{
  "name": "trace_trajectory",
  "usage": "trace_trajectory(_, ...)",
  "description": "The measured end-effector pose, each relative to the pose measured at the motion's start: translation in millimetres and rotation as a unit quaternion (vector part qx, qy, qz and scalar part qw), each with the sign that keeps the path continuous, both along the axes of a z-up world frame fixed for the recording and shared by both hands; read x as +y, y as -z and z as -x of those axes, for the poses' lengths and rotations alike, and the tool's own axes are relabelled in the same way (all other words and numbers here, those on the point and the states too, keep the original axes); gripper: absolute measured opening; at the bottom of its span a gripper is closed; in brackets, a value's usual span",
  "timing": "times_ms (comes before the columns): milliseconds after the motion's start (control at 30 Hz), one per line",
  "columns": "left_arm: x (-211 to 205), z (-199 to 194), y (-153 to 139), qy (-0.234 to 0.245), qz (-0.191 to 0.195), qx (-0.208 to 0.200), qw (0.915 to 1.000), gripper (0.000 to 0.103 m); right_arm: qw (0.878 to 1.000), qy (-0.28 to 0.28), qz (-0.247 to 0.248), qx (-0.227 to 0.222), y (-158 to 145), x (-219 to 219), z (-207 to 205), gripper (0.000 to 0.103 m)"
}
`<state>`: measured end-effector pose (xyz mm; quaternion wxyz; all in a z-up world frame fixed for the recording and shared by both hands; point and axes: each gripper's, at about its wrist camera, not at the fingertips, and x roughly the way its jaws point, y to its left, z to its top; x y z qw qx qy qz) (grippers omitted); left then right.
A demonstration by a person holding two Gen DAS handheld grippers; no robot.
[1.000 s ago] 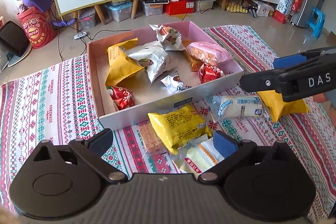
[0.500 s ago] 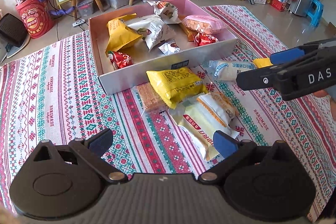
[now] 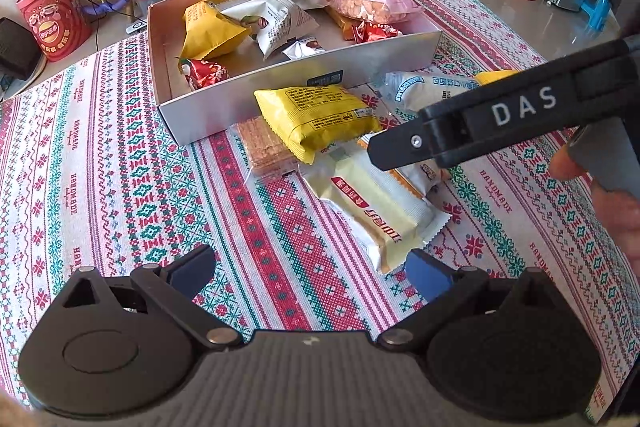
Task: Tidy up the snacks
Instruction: 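Grasp the white red-lettered packet with the left tool while the right tool grasps the lotus biscuit packet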
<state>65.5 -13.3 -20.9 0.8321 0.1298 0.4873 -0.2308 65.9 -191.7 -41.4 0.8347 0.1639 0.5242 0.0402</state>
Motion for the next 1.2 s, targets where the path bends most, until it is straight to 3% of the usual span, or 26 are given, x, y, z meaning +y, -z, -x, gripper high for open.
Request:
trace_trajectory(233,-7.9,-2.5,5.2,0.002,-0.003,0.004,1.0,0.103,1.0,-0.005,0.018,0.015,9.9,-1.8,0.4,0.072)
trace_trajectory(467,-14.3,-7.8,6.8,-0.012,0.009,0.005,0.9999,0.103,0.999,-0.007,0.039,0.017,5.0,-11.2,8.5,0.067)
trace_trajectory(700,-22.4,-15.2,9.6,-0.033,0.018,0.004,0.9993,0.103,0.994,-0.019,0.099,0.032,6.5,-24.5,21.2,0.06)
trace_trajectory(900,-27.1,-20.4,10.0,-0.066,0.037,-0.008,0.9971,0.103,0.996,-0.019,0.08,0.039,5.1,-41.7,25.3,0.06)
trace_trajectory(1200,-32.8,-25.4,11.9,-0.1,0.046,-0.034,0.9933,0.102,0.996,-0.053,0.068,0.036,1.2,-49.3,34.5,0.07)
